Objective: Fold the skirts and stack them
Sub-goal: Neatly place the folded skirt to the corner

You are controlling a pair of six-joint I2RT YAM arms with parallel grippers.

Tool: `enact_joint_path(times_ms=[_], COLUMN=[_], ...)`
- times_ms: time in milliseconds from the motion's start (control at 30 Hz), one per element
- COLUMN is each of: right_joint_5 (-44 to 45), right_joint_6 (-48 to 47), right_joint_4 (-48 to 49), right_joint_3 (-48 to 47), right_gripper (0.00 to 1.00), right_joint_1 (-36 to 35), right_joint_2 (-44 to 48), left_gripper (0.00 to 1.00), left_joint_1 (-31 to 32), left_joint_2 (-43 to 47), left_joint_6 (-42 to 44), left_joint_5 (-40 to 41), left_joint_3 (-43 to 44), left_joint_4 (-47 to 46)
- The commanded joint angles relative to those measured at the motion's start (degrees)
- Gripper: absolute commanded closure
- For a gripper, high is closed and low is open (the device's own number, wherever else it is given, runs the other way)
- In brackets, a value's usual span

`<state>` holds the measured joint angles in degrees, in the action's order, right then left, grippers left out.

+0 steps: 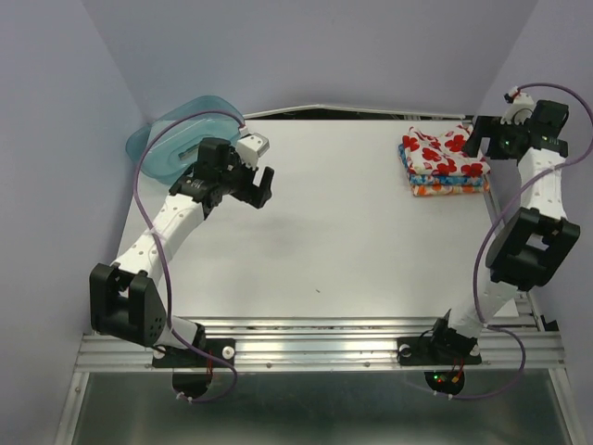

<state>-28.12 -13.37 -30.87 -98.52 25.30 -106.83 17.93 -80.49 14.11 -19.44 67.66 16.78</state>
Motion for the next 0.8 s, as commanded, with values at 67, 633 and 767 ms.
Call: enact_joint_path(times_ms=[67, 633, 767], right_joint_5=[-7.74, -5.98, -5.46], right_joint_6=[0.97, -0.61, -0.26], right_joint_4=[-7.37, -1.21, -1.12], right_joint_3=[14.81, 48.42, 48.68], right_gripper=[0.00, 0.00, 0.00], right_joint_1=[-6.83, -23.37, -23.37], right_joint_2=[15.93, 36.25, 36.86], left_gripper=[0.02, 0.02, 0.02], left_joint_1=[-1.23, -1.41, -1.50], left_joint_2=[1.03, 8.06, 10.44], left_joint_6=[-2.68, 2.77, 3.99], left_joint_5=[-0.07, 5.64, 4.68], left_joint_3=[-5.33, -19.05, -18.88], left_joint_4=[-6.57, -7.19, -6.41])
